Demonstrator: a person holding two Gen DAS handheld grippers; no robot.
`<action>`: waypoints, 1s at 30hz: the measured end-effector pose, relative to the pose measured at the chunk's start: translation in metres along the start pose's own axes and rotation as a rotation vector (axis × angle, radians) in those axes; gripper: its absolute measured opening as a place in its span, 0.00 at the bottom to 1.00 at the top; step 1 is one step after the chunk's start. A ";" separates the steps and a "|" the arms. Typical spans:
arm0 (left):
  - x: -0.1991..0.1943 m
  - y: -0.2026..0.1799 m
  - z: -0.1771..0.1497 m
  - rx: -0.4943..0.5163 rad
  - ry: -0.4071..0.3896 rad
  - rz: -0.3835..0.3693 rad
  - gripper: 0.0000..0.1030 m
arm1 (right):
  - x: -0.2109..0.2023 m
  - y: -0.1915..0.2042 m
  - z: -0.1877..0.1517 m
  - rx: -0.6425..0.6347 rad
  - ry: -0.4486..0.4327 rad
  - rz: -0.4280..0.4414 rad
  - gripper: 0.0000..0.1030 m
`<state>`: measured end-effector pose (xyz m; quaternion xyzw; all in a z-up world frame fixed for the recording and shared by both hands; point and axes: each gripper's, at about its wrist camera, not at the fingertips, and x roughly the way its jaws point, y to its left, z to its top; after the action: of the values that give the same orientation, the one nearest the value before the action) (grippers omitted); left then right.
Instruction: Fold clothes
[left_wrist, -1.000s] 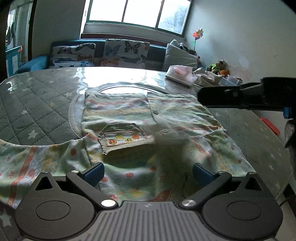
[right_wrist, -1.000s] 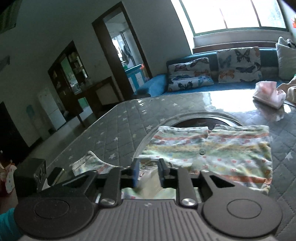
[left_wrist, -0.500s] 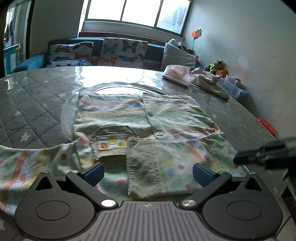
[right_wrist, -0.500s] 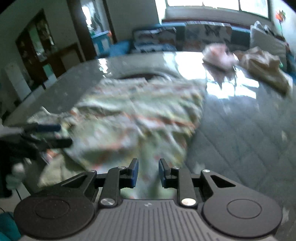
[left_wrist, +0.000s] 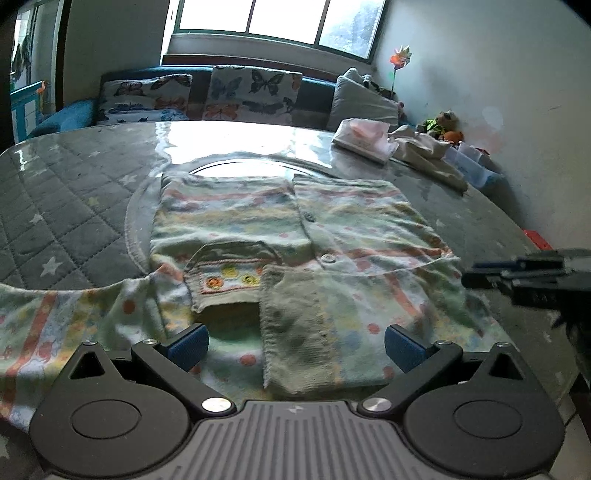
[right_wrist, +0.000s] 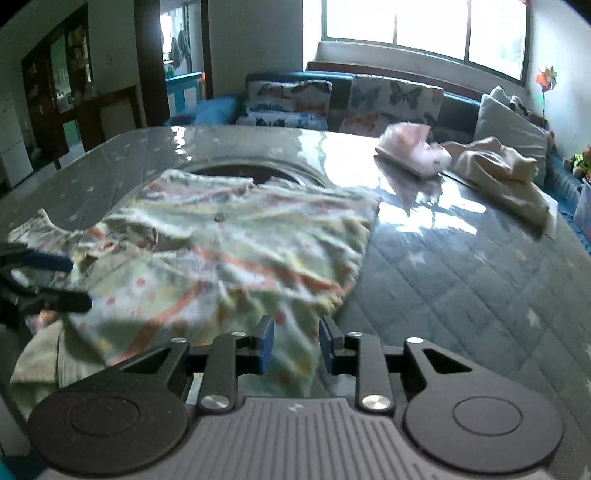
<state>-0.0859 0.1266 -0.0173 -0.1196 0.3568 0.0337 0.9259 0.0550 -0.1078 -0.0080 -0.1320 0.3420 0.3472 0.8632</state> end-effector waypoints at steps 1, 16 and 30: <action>0.000 0.002 -0.001 -0.002 0.003 0.004 1.00 | 0.004 0.002 0.002 -0.010 -0.011 -0.005 0.26; 0.003 0.008 -0.005 0.019 0.007 0.000 1.00 | 0.018 0.011 -0.010 -0.139 -0.033 -0.230 0.32; 0.002 0.009 -0.008 0.040 0.003 -0.005 1.00 | 0.029 0.018 -0.016 -0.206 -0.058 -0.335 0.32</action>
<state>-0.0904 0.1336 -0.0262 -0.1021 0.3585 0.0241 0.9276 0.0495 -0.0872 -0.0394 -0.2645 0.2529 0.2356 0.9003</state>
